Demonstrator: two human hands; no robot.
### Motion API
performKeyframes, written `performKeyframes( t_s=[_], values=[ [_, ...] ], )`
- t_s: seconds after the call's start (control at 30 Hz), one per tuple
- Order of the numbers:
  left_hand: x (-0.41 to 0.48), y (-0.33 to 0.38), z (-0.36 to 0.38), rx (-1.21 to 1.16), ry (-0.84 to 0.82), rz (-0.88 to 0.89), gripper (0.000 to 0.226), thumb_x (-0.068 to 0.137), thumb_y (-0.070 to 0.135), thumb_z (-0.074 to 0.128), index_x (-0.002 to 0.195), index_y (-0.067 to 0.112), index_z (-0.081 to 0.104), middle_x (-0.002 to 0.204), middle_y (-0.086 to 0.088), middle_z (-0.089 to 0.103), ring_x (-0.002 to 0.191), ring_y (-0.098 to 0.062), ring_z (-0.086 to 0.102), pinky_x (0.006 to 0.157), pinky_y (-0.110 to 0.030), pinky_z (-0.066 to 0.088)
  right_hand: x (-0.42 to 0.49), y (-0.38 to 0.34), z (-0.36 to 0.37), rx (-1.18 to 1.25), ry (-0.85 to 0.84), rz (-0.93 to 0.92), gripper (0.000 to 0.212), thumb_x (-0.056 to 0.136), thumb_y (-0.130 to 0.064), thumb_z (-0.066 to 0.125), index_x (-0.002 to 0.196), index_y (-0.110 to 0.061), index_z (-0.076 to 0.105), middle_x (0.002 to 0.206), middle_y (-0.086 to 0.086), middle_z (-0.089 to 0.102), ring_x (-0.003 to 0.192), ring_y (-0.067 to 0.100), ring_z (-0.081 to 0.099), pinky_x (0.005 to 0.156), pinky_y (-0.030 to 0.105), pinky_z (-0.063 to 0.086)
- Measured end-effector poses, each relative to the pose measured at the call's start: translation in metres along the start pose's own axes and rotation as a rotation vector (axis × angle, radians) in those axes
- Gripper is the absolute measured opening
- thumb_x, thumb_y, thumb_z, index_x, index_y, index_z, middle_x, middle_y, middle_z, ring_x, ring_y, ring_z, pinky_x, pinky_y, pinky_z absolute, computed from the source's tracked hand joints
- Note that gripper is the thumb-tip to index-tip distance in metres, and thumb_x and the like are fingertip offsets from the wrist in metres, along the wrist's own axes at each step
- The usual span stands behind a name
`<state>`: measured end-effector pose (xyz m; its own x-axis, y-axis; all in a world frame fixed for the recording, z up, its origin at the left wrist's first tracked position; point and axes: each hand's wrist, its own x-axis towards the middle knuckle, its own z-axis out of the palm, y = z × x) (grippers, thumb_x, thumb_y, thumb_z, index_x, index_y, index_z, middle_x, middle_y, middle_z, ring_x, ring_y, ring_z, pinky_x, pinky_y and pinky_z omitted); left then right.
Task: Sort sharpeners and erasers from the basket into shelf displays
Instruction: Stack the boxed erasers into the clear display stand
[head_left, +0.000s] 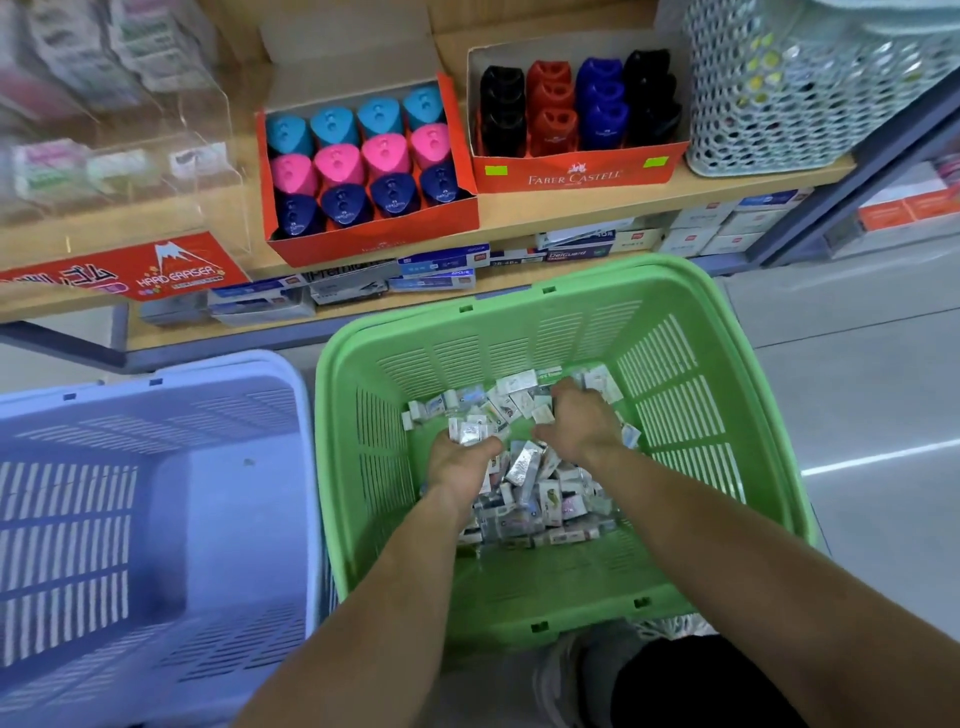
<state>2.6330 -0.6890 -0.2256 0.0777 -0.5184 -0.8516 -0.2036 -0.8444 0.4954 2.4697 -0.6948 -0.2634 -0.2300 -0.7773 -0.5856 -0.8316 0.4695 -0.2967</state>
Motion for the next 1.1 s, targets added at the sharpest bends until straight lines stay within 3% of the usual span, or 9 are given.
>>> performKeyframes(
  t_s=[0.17, 0.27, 0.4, 0.5, 0.57, 0.73, 0.9, 1.0, 1.1],
  values=[
    [0.003, 0.003, -0.005, -0.047, 0.006, 0.005, 0.095, 0.087, 0.023, 0.076, 0.159, 0.018, 0.014, 0.162, -0.012, 0.027, 0.148, -0.037, 0.028, 0.120, -0.053, 0.027, 0.012, 0.004, 0.004, 0.269, -0.048, 0.010, 0.070, 0.069, -0.049, 0.088, 0.123, -0.023, 0.052, 0.104, -0.002, 0.065, 0.097, 0.024, 0.062, 0.086, 0.037, 0.055],
    [0.005, 0.005, -0.007, -0.079, -0.005, 0.032, 0.101, 0.084, 0.024, 0.079, 0.160, 0.024, 0.012, 0.164, -0.009, 0.024, 0.149, -0.035, 0.027, 0.119, -0.054, 0.026, 0.013, 0.003, 0.006, 0.301, -0.086, -0.068, 0.042, 0.075, -0.044, 0.086, 0.103, -0.021, 0.064, 0.094, -0.009, 0.067, 0.091, 0.020, 0.065, 0.084, 0.033, 0.054],
    [-0.003, 0.013, -0.008, -0.170, -0.027, 0.006, 0.107, 0.075, 0.035, 0.084, 0.158, 0.027, 0.017, 0.161, -0.008, 0.029, 0.145, -0.035, 0.034, 0.117, -0.057, 0.030, 0.004, -0.009, -0.028, 0.729, -0.128, -0.090, 0.021, 0.083, -0.025, 0.083, 0.090, -0.015, 0.066, 0.084, -0.002, 0.070, 0.079, 0.015, 0.068, 0.074, 0.036, 0.055],
    [-0.012, 0.023, -0.011, -0.311, -0.102, 0.001, 0.123, 0.049, 0.044, 0.092, 0.153, 0.035, 0.026, 0.156, -0.008, 0.036, 0.132, -0.032, 0.051, 0.107, -0.052, 0.045, -0.012, -0.027, -0.060, 0.918, -0.270, -0.089, 0.044, 0.083, -0.029, 0.081, 0.115, -0.005, 0.064, 0.112, 0.011, 0.070, 0.100, 0.026, 0.070, 0.074, 0.037, 0.062],
    [-0.025, 0.035, -0.017, -0.397, -0.136, 0.011, 0.115, 0.053, 0.036, 0.094, 0.151, 0.023, 0.034, 0.148, -0.015, 0.046, 0.116, -0.027, 0.063, 0.092, -0.040, 0.057, -0.026, -0.039, -0.080, 0.912, -0.325, -0.103, 0.060, 0.083, -0.033, 0.079, 0.129, 0.000, 0.059, 0.122, 0.012, 0.066, 0.106, 0.028, 0.068, 0.072, 0.032, 0.062],
    [-0.078, 0.076, -0.051, -0.489, -0.258, 0.114, 0.051, 0.082, 0.021, 0.079, 0.124, 0.000, 0.059, 0.082, -0.008, 0.071, 0.064, -0.015, 0.065, 0.053, -0.025, 0.052, -0.087, -0.072, -0.125, 0.943, -0.259, -0.264, 0.026, 0.090, -0.021, 0.074, 0.111, -0.006, 0.071, 0.105, 0.013, 0.075, 0.098, 0.029, 0.073, 0.081, 0.037, 0.062],
    [-0.138, 0.108, -0.090, -0.457, -0.317, 0.293, 0.028, 0.085, 0.021, 0.077, 0.107, 0.006, 0.069, 0.081, -0.005, 0.068, 0.064, -0.012, 0.061, 0.052, -0.019, 0.049, -0.147, -0.116, -0.148, 1.097, -0.166, -0.344, 0.020, 0.088, -0.018, 0.076, 0.107, -0.012, 0.075, 0.102, 0.008, 0.077, 0.096, 0.028, 0.073, 0.083, 0.041, 0.060],
    [-0.170, 0.118, -0.118, -0.399, -0.314, 0.400, 0.060, 0.068, 0.030, 0.085, 0.114, -0.004, 0.067, 0.079, -0.007, 0.065, 0.058, -0.013, 0.054, 0.047, -0.020, 0.042, -0.179, -0.148, -0.157, 1.100, -0.130, -0.405, 0.018, 0.085, -0.019, 0.078, 0.103, -0.014, 0.076, 0.101, 0.008, 0.077, 0.094, 0.026, 0.073, 0.085, 0.042, 0.059],
    [-0.199, 0.124, -0.151, -0.388, -0.307, 0.476, 0.046, 0.069, 0.026, 0.082, 0.106, 0.002, 0.069, 0.082, -0.008, 0.064, 0.059, -0.013, 0.054, 0.044, -0.020, 0.039, -0.206, -0.179, -0.163, 1.077, -0.122, -0.442, 0.018, 0.084, -0.016, 0.079, 0.102, -0.012, 0.076, 0.101, 0.011, 0.077, 0.091, 0.024, 0.071, 0.087, 0.044, 0.058]
  ],
)
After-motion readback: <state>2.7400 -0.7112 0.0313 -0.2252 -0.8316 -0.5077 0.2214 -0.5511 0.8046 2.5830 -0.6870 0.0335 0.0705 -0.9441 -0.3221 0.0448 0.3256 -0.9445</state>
